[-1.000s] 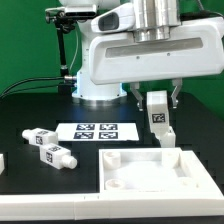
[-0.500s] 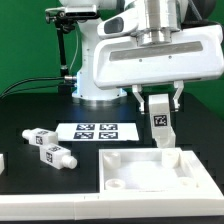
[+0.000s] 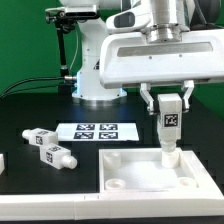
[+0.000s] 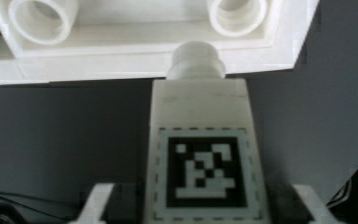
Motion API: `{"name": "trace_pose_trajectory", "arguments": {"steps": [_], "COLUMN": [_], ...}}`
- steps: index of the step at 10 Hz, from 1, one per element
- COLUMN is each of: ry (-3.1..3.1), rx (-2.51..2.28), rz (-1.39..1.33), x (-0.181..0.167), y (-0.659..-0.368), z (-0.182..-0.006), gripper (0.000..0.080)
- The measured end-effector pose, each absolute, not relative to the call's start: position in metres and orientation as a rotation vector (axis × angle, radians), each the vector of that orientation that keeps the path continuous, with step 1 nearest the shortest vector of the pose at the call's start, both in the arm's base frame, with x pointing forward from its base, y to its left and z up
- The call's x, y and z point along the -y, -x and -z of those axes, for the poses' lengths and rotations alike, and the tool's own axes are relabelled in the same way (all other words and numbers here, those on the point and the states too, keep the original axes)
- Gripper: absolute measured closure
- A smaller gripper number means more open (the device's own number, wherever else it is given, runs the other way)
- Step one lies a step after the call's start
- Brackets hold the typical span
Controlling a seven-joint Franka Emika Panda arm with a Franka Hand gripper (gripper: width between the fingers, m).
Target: Assemble one leg
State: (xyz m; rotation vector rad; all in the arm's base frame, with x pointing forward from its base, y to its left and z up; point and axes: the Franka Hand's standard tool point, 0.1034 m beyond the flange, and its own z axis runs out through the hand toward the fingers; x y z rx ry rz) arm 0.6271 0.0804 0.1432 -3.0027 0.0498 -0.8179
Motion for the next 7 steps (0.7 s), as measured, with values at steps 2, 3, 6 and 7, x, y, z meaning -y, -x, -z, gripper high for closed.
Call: {"name": "trace_pose_trajectory", "arguments": {"steps": [2,3,6,7], "ry": [3.002,3.005,3.005,3.007], "rx": [-0.019,0.016,0.030,0.029], "rz": [0.861,0.880,0.856,0.850], "x": [-0.084,-0.092,-0.115,-0.119], "y": [-0.629,-0.633,-0.633,-0.631], "z": [-0.136,-0.125,-0.102,-0.096], "gripper": [0.0512,0.0512,0.0512,0.0512]}}
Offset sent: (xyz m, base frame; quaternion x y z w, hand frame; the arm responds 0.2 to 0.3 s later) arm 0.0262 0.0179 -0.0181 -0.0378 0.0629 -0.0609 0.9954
